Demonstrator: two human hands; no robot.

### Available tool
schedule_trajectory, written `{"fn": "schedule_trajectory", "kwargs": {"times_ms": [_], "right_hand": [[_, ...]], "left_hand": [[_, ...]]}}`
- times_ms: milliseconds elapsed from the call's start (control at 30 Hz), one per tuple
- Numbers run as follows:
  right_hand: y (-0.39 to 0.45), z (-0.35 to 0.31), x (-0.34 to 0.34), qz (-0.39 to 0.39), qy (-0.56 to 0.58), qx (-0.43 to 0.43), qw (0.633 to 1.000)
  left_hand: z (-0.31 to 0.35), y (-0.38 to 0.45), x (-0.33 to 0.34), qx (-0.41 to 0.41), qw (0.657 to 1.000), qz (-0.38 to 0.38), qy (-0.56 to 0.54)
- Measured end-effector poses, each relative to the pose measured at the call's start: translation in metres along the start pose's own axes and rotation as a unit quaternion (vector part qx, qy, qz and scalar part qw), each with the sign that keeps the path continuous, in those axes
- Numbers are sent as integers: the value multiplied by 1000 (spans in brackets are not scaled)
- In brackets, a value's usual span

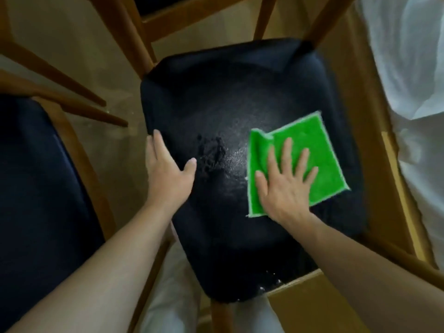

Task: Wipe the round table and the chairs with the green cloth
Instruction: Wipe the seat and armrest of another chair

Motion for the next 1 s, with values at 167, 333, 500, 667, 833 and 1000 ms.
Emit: {"fn": "schedule_trajectory", "kwargs": {"times_ms": [167,333,500,667,833,1000], "right_hand": [[87,-48,-29,8,0,-114,993],[113,-77,-32,27,43,-13,999],[-29,-147,31,-8,-94,-333,938],[-82,-131,43,-23,-125,-458,880],[35,-174,1,18,-91,-314,945],[97,-232,-8,38,-84,-203,975]], "left_hand": [[-80,-50,8,-216,958,-86,-167],[-94,-64,17,-271,912,-126,-282],[-86,-56,12,-305,895,-95,-312],[-81,-49,5,-276,909,-86,-301],[-96,-56,12,-316,869,-152,-348],[-97,-55,17,-303,845,-189,-397]]}}
Point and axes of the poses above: each hand's wrist, its own y-axis towards the middle knuckle, its own x-axis out of the palm, z = x × y, the point moved 9 cm from there along y, towards the middle knuckle, and after that the axes turned 3 degrees about y, right-handed, at the moved point
